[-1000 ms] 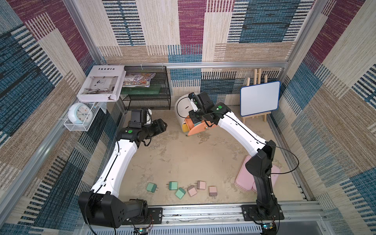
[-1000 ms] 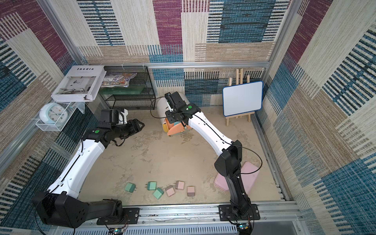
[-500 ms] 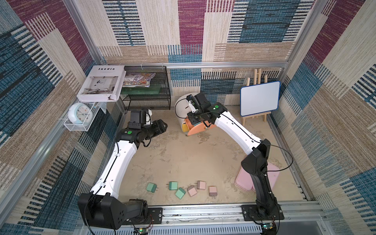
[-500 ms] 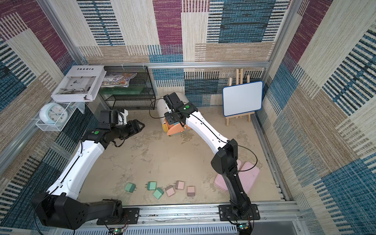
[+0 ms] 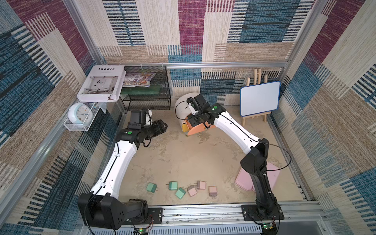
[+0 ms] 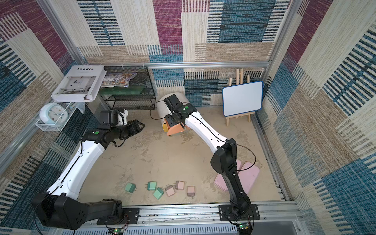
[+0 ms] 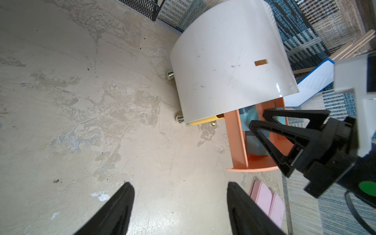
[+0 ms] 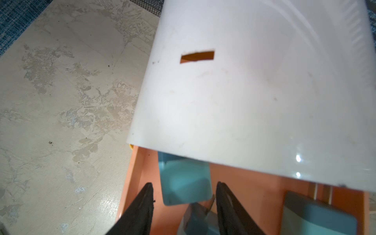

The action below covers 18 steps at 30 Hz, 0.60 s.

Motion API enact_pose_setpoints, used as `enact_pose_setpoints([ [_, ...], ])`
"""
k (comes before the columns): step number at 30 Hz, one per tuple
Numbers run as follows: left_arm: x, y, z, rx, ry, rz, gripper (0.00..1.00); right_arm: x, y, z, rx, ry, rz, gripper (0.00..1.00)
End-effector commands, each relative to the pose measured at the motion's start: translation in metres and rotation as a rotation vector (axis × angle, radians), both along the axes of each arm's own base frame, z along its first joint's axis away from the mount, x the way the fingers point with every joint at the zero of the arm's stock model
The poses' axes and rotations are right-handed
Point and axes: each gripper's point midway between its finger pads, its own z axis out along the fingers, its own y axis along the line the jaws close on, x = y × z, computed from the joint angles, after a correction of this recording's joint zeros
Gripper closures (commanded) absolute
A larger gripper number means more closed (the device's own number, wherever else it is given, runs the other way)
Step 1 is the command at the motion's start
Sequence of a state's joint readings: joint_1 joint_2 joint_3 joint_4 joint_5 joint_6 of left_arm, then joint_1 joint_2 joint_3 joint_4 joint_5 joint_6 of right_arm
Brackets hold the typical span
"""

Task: Place the plugs into the drawer by color
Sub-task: Place the plug in the drawer.

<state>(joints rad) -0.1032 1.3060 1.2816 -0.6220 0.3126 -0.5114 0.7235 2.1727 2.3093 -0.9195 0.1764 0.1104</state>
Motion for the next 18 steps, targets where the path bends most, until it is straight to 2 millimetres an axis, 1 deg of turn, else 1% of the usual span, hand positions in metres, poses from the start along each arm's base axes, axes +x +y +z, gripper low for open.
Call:
enact_pose_setpoints([
  [1, 0.004, 0.002, 0.001, 0.017, -0.022, -0.003, 0.24, 0.001, 0.003, 0.014, 0.029, -0.028, 0.014, 0.41],
  [4, 0.007, 0.004, 0.000, 0.036, -0.022, 0.000, 0.24, 0.001, 0.001, 0.030, 0.045, -0.059, 0.018, 0.36],
  [7, 0.011, 0.003, 0.003, 0.043, -0.026, -0.007, 0.24, -0.001, -0.002, 0.061, 0.080, -0.117, 0.021, 0.34],
  [10, 0.019, -0.009, 0.014, 0.003, -0.038, -0.051, 0.24, -0.010, -0.006, 0.096, 0.140, -0.183, 0.036, 0.34],
  [12, 0.029, -0.020, 0.023, -0.021, -0.045, -0.068, 0.24, -0.020, -0.012, 0.112, 0.169, -0.233, 0.065, 0.34],
  [15, 0.042, -0.041, 0.036, -0.010, -0.066, -0.110, 0.24, -0.035, -0.027, 0.124, 0.228, -0.339, 0.068, 0.34],
  [18, 0.056, -0.061, 0.051, 0.029, -0.088, -0.152, 0.24, -0.057, -0.048, 0.118, 0.274, -0.430, 0.069, 0.31],
])
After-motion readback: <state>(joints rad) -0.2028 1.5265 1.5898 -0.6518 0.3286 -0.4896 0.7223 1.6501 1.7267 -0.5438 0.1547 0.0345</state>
